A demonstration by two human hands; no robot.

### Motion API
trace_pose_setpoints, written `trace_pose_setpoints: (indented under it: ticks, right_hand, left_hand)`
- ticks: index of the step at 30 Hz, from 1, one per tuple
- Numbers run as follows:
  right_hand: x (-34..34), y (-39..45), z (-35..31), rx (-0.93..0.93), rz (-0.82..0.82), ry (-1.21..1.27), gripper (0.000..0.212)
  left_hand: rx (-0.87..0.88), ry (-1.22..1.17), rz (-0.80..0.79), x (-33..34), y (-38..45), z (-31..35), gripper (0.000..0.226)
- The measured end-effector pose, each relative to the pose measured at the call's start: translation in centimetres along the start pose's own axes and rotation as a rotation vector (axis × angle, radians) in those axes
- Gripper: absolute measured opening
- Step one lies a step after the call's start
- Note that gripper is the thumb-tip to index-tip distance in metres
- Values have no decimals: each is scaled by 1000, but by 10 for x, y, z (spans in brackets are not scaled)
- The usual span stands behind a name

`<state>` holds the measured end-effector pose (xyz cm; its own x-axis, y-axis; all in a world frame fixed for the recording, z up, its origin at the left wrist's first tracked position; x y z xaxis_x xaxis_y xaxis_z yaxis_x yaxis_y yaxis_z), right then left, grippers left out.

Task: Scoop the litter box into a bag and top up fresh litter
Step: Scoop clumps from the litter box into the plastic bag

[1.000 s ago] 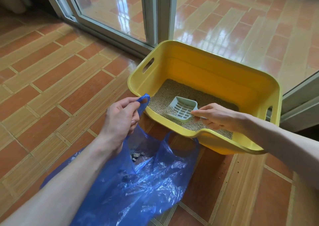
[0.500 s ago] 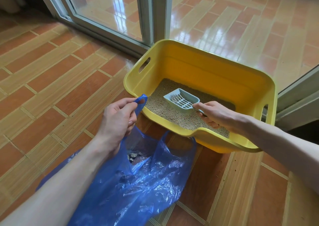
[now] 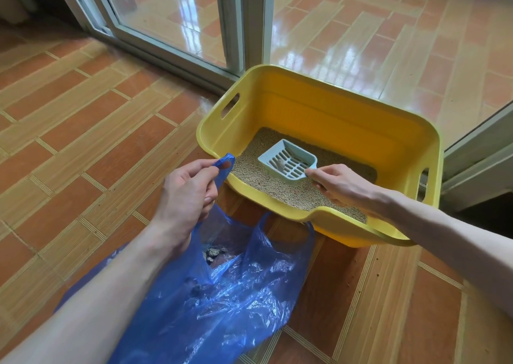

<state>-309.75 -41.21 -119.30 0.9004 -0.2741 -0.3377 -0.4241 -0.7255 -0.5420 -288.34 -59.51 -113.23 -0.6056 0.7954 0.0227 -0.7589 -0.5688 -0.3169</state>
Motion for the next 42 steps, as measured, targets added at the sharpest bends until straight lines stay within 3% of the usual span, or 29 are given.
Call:
trace_pose_setpoints:
  ticks: [14,21,32,42]
  right_hand:
    - [-11,-19,-30,-108,4,-125,45]
    - [-3,-61,-65,-215,-33,-192,65]
    - [56,-109,-76,-109,-198,-464,59]
    - [139,-70,-27,-42,-232,-354,50]
  left_hand:
    - [0,-3,-9,2,-1,2,26]
    - [3,-16,-8,1,-5,7,26]
    - [11,-45,18,-6,-10,13,26]
    - [20,-31,21,-11,-14,18,26]
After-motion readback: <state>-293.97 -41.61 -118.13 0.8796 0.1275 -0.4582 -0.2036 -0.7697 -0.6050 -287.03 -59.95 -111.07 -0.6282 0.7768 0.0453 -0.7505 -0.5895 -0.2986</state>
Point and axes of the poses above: each hand's wrist, its own y-axis towards the middle knuckle, its own x-axis out of the palm, z = x × y, the point moved 8 cm from there along y, towards the middle knuckle, and after that the axes turned 9 degrees about -z, right-handed, at the moved point
